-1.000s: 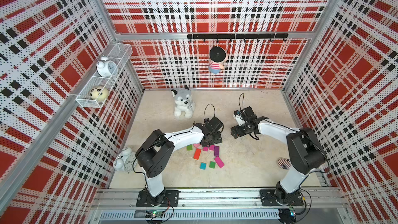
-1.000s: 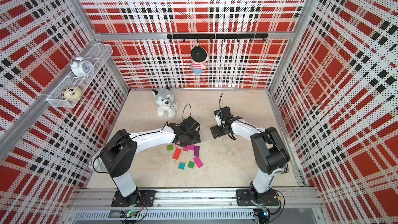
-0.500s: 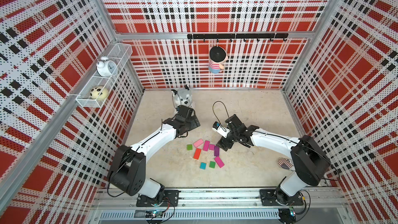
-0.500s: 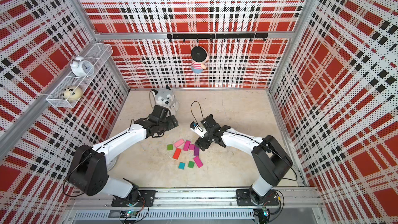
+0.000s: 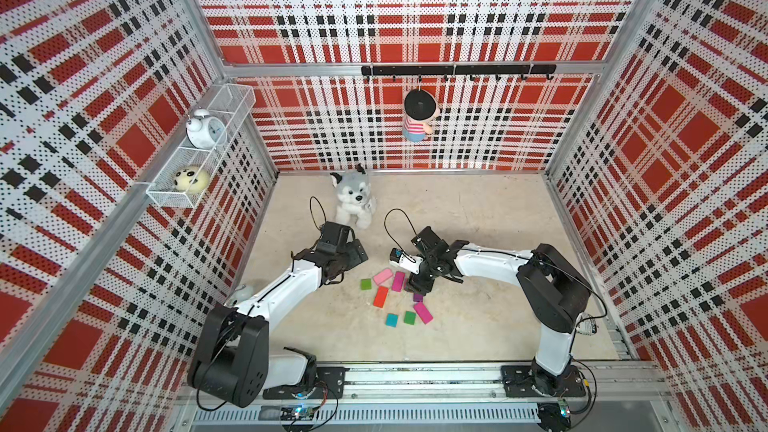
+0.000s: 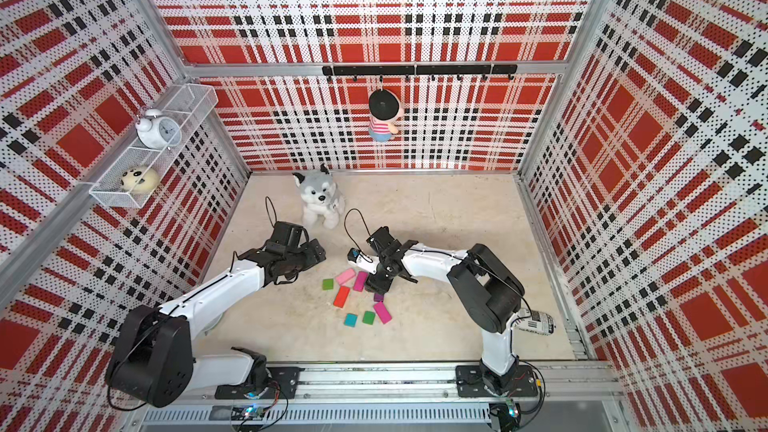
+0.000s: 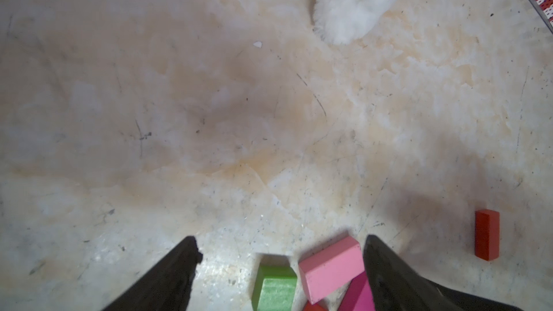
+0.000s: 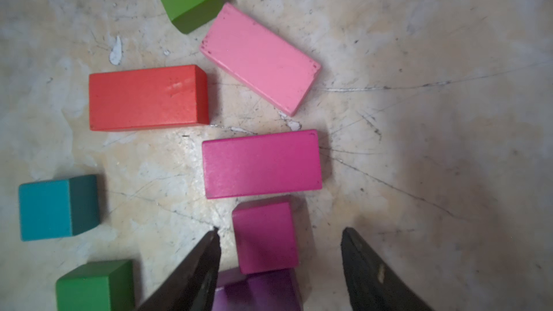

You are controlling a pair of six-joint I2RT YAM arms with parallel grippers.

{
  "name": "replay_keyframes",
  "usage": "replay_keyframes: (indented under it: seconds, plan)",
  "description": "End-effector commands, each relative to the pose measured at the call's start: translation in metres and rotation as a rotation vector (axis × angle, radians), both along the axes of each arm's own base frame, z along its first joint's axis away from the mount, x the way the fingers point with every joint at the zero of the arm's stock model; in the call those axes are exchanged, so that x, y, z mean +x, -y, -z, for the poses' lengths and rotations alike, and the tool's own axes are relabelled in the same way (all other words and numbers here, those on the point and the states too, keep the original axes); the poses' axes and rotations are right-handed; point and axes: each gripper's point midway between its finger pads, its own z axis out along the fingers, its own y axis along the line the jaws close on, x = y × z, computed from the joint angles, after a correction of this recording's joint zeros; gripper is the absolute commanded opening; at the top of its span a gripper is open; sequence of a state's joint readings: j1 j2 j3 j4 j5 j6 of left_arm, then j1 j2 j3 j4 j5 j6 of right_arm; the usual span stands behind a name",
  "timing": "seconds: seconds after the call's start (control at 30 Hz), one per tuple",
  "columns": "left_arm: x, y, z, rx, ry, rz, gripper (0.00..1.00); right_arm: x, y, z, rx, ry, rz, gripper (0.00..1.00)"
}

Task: Assemble the number 7 with building blocks
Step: Pick up the building block from the center of the board.

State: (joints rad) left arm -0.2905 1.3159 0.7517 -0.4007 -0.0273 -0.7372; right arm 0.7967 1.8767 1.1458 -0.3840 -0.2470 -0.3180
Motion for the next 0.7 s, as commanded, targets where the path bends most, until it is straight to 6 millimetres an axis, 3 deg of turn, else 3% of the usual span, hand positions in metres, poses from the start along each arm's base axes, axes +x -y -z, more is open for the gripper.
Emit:
replay_keyframes:
  seconds: [0.0,0.2,0.23,0.33,0.5,0.67]
  plan:
    - [0.006,-0.002,-0.015,-0.036,0.058,-0.016,0.89,-0.005,0.001,0.008,-0.037,-0.011,-0.038,0.68]
    - [0.004,-0.003,-0.016,-0.039,0.062,-0.022,0.89,-0.002,-0.01,0.015,-0.043,-0.016,-0.049,0.68]
    - [0.005,-0.003,-0.017,-0.04,0.062,-0.022,0.88,0.001,0.0,0.022,-0.108,-0.009,-0.025,0.47]
    - [0.006,-0.002,-0.02,-0.044,0.071,-0.018,0.88,0.007,0.001,0.016,-0.109,0.012,0.007,0.34]
    - [0.021,0.018,-0.045,-0.022,0.132,0.045,0.88,0.03,0.003,-0.032,0.057,0.038,0.149,0.23]
    - [0.046,0.073,-0.079,-0.002,0.209,0.165,0.9,0.073,0.035,-0.076,0.153,0.1,0.343,0.22]
